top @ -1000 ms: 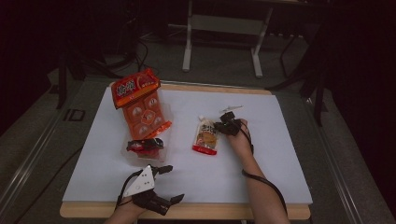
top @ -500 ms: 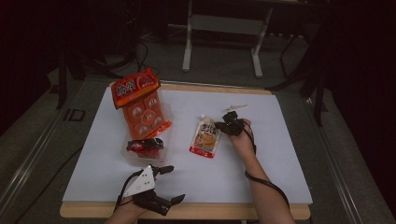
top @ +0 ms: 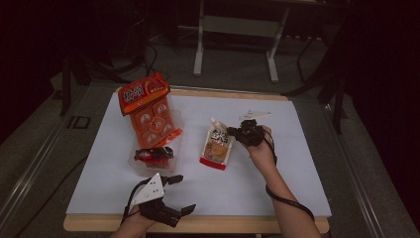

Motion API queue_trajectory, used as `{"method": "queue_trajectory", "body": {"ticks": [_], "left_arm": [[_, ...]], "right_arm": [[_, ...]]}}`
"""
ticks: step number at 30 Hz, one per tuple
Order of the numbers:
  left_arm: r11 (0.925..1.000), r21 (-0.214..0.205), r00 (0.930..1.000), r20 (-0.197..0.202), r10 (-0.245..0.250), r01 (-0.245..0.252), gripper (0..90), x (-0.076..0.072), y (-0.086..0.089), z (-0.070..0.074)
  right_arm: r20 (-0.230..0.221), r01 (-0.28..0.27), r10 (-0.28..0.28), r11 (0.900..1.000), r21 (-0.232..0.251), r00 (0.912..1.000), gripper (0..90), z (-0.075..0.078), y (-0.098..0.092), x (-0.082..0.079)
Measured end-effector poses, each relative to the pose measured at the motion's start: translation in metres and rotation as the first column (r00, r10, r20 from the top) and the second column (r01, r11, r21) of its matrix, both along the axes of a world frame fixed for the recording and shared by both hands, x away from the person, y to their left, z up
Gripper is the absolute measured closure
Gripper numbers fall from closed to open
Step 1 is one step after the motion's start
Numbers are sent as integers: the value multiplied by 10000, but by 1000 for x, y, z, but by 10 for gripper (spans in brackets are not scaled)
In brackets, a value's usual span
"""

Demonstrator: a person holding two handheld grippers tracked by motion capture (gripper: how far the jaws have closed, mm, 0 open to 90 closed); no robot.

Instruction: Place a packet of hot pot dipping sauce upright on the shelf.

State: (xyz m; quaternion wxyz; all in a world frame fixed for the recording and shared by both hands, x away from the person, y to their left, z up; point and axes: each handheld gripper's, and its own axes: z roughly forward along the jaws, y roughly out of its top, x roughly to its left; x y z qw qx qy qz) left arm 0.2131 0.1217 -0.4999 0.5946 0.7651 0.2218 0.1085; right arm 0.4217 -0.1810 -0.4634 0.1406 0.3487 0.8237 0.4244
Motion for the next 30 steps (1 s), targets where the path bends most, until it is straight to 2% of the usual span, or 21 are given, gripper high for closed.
{"method": "queue_trajectory", "body": {"ticks": [6, 9, 17, 22, 30], "left_arm": [[10000, 12, 10000, -38, -52, 52, 55, 1, 1, 1], [9999, 111, 9999, 159, 10, -12, 55, 0, 1, 2], [9997, 197, 9997, 199, 111, -115, 55, 2, 3, 3], [9997, 204, 9997, 218, 119, -124, 55, 2, 3, 5], [9999, 19, 9993, 333, 138, -138, 55, 3, 6, 15]], "right_arm": [[357, -467, 453, 9981, 393, 9983, 900, 14, 3, -19], [519, -707, 681, 9963, 483, 9963, 900, 20, 6, -28], [872, -1360, 1311, 9894, 518, 9875, 900, 30, 13, -52], [926, -1576, 1520, 9859, 566, 9840, 900, 33, 14, -59], [1212, -2262, 2164, 9713, 734, 9688, 900, 44, 16, -76]]}}
